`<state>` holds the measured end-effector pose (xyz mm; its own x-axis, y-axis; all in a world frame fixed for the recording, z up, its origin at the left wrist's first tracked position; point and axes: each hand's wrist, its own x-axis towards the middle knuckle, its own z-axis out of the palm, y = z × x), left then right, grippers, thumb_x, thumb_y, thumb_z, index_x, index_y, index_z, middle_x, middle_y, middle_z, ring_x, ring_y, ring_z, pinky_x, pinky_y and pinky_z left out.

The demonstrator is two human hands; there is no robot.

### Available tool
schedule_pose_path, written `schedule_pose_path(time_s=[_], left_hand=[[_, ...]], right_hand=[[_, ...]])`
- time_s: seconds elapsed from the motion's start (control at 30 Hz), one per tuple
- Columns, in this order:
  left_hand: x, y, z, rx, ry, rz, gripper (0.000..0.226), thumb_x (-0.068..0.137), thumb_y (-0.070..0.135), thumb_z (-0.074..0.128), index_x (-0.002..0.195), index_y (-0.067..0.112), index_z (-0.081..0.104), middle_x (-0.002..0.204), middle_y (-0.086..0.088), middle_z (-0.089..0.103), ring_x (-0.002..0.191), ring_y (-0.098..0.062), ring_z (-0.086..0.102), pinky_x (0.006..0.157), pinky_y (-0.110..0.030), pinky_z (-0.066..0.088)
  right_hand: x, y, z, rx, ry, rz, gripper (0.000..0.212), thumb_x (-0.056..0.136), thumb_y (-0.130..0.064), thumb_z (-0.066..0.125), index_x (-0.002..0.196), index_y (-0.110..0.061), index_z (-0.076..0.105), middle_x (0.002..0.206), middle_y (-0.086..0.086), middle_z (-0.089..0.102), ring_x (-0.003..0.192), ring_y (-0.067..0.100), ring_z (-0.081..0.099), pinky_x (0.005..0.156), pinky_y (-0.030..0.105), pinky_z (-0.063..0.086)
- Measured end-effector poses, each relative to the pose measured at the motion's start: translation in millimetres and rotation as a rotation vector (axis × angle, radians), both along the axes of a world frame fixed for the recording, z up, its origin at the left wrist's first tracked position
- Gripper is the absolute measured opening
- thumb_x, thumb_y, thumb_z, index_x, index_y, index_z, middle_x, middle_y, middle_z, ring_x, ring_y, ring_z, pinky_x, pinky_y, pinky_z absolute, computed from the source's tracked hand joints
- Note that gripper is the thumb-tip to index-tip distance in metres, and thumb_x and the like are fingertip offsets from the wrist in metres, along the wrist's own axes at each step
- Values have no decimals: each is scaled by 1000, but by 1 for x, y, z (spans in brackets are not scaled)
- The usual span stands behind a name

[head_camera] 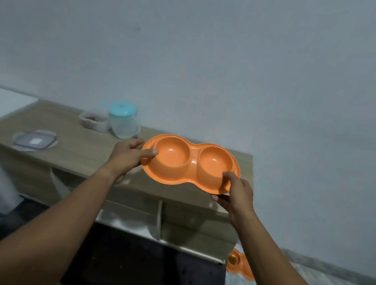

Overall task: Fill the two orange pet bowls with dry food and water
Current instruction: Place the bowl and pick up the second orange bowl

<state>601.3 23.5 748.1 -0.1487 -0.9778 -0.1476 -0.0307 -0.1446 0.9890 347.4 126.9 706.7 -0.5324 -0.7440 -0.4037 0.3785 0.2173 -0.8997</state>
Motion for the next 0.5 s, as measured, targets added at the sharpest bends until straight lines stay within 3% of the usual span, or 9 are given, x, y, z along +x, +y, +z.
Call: schedule_pose_path(time_s=[0.1,0.2,0.3,0.43,0.5], left_hand=[[88,-32,-4,-13,-61,115,55,69,13,86,118,2,65,106,-8,71,89,-17,69,70,-27,56],[161,-64,-13,-17,-145,143,33,67,17,88,96,10,74,90,-6,75,90,-23,72,79,-34,58],[208,-92,-18,-6,-220,144,41,69,17,86,107,8,72,93,-5,72,90,-20,68,86,-35,56],[237,-135,-30,-8,-280,122,49,75,22,82,119,6,67,103,-7,69,93,-20,64,89,-36,52],[244,-158,-42,14,-291,110,50,76,22,81,121,5,66,108,-9,69,95,-21,63,92,-36,51]], right_hand=[[90,-43,-15,-3,-32,-16,50,87,-28,70,130,-9,52,111,11,59,97,43,72,65,40,64],[166,-82,-33,2,-32,-25,53,84,-30,70,131,-12,53,112,12,61,95,41,72,59,36,62],[218,-107,-47,53,-30,-13,49,82,-31,72,125,-12,57,114,14,64,96,39,71,58,36,61],[245,-140,-59,115,41,4,22,82,-30,72,95,-14,65,103,15,71,95,36,71,78,49,64],[248,-161,-63,150,95,16,21,83,-31,72,92,-13,65,98,15,71,91,36,72,76,47,64]])
